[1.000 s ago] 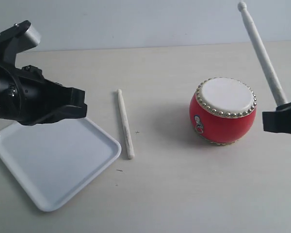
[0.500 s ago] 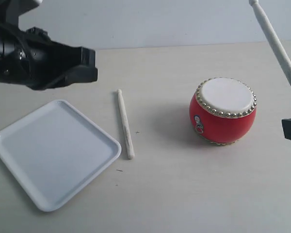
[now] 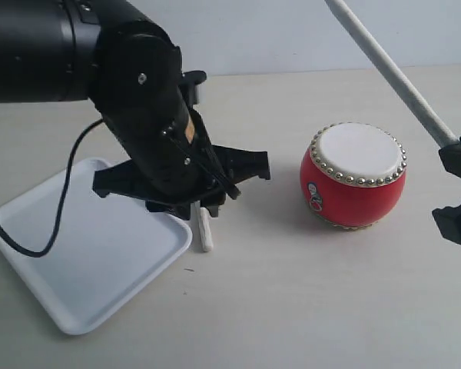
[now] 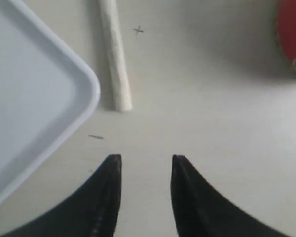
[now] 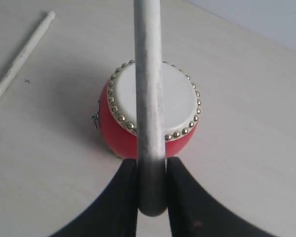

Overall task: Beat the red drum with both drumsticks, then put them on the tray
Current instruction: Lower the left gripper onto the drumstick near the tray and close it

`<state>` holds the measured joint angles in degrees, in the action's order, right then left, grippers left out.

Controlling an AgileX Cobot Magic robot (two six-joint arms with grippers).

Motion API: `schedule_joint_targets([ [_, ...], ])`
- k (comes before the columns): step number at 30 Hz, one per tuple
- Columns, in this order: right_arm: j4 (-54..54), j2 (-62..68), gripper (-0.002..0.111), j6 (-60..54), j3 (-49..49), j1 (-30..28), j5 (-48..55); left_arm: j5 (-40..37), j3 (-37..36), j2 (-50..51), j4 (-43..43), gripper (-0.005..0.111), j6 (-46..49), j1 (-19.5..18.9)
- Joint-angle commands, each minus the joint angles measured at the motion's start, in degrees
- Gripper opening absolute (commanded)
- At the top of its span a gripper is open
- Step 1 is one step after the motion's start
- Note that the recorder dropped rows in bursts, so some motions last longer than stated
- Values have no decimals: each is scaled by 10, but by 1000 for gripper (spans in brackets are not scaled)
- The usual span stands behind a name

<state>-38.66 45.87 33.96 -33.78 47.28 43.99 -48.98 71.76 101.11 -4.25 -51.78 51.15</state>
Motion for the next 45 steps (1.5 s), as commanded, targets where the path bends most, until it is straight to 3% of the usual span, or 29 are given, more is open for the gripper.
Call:
schedule_joint_targets([
  [1, 11, -4, 0, -13, 2, 1, -18, 93, 5, 29, 35, 35, -41, 8],
  [11, 20, -4, 0, -26, 2, 1, -17, 84, 5, 90, 16, 35, -40, -9],
  [21, 21, -4, 0, -29, 2, 1, -9, 89, 6, 111, 1, 35, -40, -59],
  [29, 21, -4, 0, -29, 2, 1, -10, 87, 45, 145, 0, 35, -17, -65],
  [45, 18, -4, 0, -30, 2, 1, -13, 112, 53, 176, 2, 35, -28, -66],
])
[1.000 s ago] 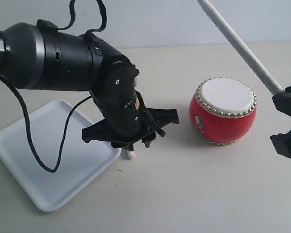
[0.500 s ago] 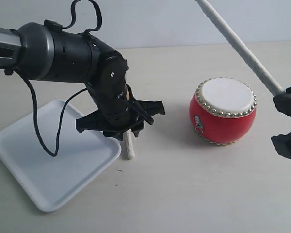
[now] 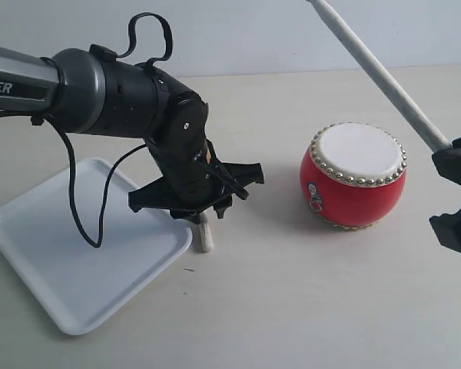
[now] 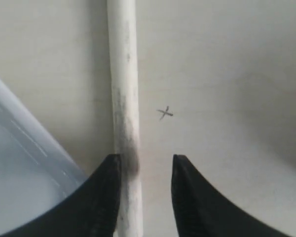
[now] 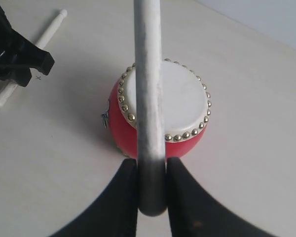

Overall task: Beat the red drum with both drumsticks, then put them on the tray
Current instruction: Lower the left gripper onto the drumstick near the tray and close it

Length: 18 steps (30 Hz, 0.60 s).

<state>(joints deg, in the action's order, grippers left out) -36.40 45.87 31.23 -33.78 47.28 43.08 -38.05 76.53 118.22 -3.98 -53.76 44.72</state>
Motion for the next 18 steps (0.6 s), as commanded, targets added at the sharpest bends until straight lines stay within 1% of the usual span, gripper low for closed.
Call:
schedule_joint_targets([
  [1, -6, -4, 0, -3, 2, 1, -4, 1, 5, 6, -1, 35, -9, -2],
  [13, -6, -4, 0, -3, 2, 1, -8, -1, 5, 14, 1, 35, -9, -2],
  [18, -6, -4, 0, -3, 2, 1, -8, -8, 5, 22, 17, 35, -4, -2],
])
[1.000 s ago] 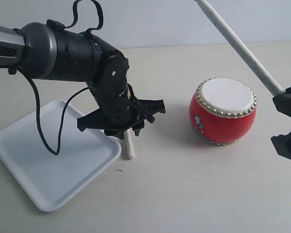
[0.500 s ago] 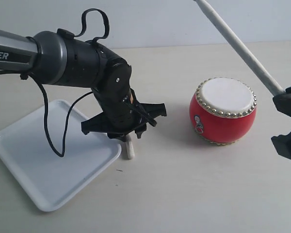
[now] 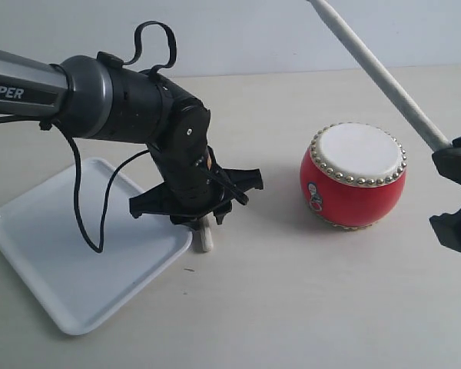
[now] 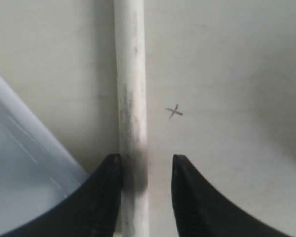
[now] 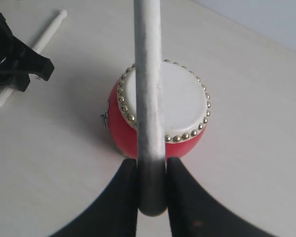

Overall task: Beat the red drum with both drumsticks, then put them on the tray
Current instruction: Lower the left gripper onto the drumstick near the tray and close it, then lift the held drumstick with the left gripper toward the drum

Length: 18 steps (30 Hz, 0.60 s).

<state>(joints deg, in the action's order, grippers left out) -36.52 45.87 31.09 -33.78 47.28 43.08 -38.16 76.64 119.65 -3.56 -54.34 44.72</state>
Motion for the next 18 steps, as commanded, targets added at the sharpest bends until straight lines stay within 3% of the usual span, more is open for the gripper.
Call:
schedule_joint_targets([
  [1, -5, -4, 0, -2, 2, 1, -8, -7, 4, 8, 14, 35, 3, -2],
  [15, -5, -4, 0, -2, 2, 1, -8, -9, 4, 10, 18, 34, 16, -2],
  [18, -5, -4, 0, -2, 2, 1, -8, -8, 4, 10, 18, 24, 16, -2],
])
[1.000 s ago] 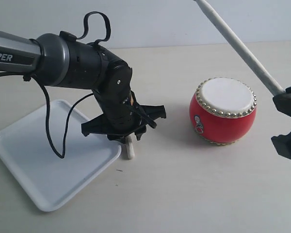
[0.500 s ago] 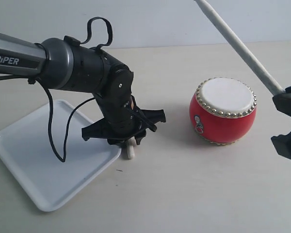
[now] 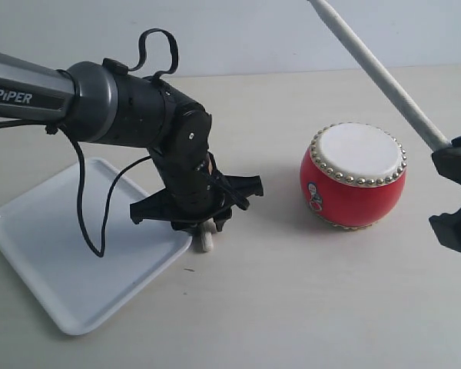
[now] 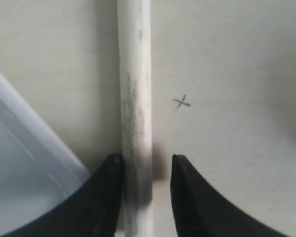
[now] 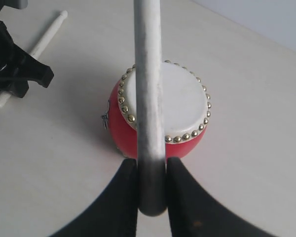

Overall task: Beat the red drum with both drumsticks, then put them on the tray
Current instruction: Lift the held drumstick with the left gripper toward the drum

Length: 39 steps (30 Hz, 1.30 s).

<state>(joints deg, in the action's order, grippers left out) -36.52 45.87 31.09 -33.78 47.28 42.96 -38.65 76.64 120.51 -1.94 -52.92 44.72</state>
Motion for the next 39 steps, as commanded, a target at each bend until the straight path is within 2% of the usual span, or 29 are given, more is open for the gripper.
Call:
schedule_joint_targets([
  [1, -5, -4, 0, 1, 2, 1, -7, -3, 4, 1, 2, 19, 2, -2],
  [4, -5, -4, 0, 2, 2, 1, -7, 0, 4, 1, 2, 0, 4, -2],
  [8, -9, -4, 0, 5, 2, 1, 10, 2, 4, 0, 4, 0, 13, -2],
  [11, -12, -5, 0, 17, -12, 1, 58, -8, 16, -13, 12, 0, 60, -2],
  [14, -9, -13, 0, -1, -42, 1, 95, -20, 31, -47, 12, 0, 120, -2],
  [18, 5, -20, 0, -38, -77, 1, 131, -25, 12, -117, -7, 0, 146, 4],
  [20, 6, -22, 0, -47, -78, -1, 144, -18, -10, -155, -37, 0, 140, 16],
  [23, 26, -27, 0, -51, -76, -1, 145, 10, -62, -226, -123, 0, 83, 49],
  [28, 72, -28, 0, -50, -75, -1, 145, 36, -167, -331, -295, 0, -88, 142],
  [32, 108, -28, 0, -18, -62, -1, 159, 37, -225, -389, -366, 0, -152, 196],
  [36, 137, -28, 0, 23, -47, -1, 201, 36, -264, -425, -352, 0, -112, 198],
  [39, 141, -30, 0, 53, -43, -1, 225, 33, -280, -438, -318, 0, -40, 175],
])
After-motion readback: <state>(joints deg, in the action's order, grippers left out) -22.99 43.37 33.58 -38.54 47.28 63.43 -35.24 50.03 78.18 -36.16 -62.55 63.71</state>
